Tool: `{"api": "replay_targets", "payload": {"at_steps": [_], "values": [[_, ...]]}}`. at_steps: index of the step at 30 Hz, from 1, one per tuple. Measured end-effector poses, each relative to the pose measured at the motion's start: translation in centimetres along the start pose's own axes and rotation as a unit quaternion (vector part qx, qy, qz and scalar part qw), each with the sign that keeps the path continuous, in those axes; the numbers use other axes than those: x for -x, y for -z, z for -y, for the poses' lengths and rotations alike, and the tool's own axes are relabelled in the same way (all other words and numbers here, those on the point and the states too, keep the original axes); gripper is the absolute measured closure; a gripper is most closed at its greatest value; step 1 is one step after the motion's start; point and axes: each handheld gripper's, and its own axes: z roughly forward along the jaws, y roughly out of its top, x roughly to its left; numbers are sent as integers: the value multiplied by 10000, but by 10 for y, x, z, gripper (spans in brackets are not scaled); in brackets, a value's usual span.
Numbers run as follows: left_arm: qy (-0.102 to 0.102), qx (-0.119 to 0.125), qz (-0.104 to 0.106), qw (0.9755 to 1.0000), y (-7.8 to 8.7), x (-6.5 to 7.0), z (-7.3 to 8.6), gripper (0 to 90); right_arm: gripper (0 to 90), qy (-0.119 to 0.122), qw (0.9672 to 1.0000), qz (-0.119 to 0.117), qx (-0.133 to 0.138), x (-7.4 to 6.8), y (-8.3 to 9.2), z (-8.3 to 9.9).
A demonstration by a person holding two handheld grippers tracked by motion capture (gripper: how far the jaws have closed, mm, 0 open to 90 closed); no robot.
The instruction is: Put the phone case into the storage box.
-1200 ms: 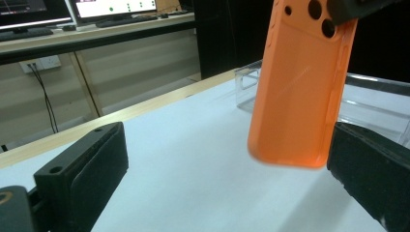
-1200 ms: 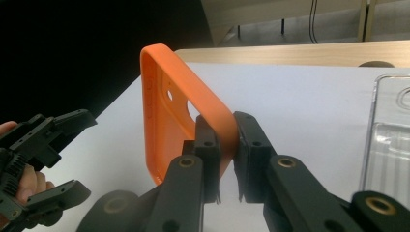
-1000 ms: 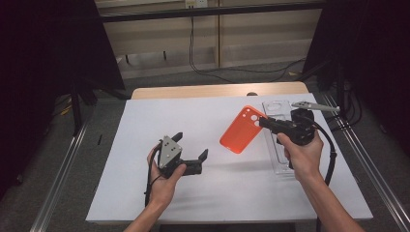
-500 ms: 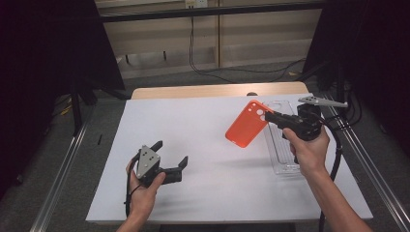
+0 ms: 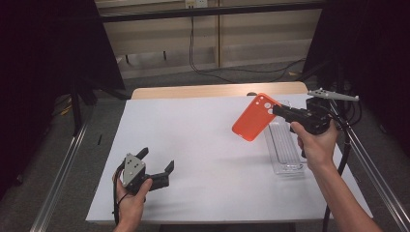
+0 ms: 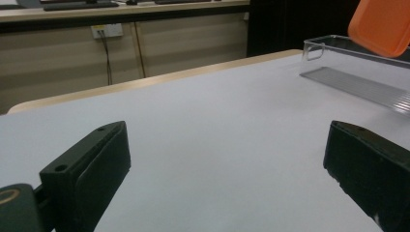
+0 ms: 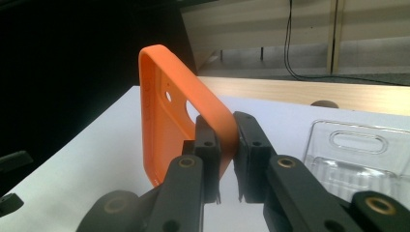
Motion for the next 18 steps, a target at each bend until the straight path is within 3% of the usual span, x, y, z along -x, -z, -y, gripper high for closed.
{"api": "replay_targets", "payload": {"at_steps": [3, 8, 11, 13, 14, 18], "values": [[26, -47, 45, 10000, 2, 2, 5, 25, 811, 27, 10000, 57, 20, 3, 2, -3], [109, 125, 134, 9998, 3, 7, 6, 27, 811, 42, 9999, 119, 38, 9, 3, -9], [128, 153, 48, 9998, 3, 5, 9, 35, 811, 68, 9998, 154, 72, 12, 4, -12], [455, 128, 60, 9989, 3, 2, 12, 35, 811, 110, 9997, 195, 96, 14, 4, -14], [524, 97, 50, 9986, 4, 2, 14, 24, 811, 111, 9997, 203, 89, 14, 5, -14], [524, 59, 43, 9986, 4, 4, 15, 24, 811, 104, 9995, 265, 121, 19, 7, -16]]}}
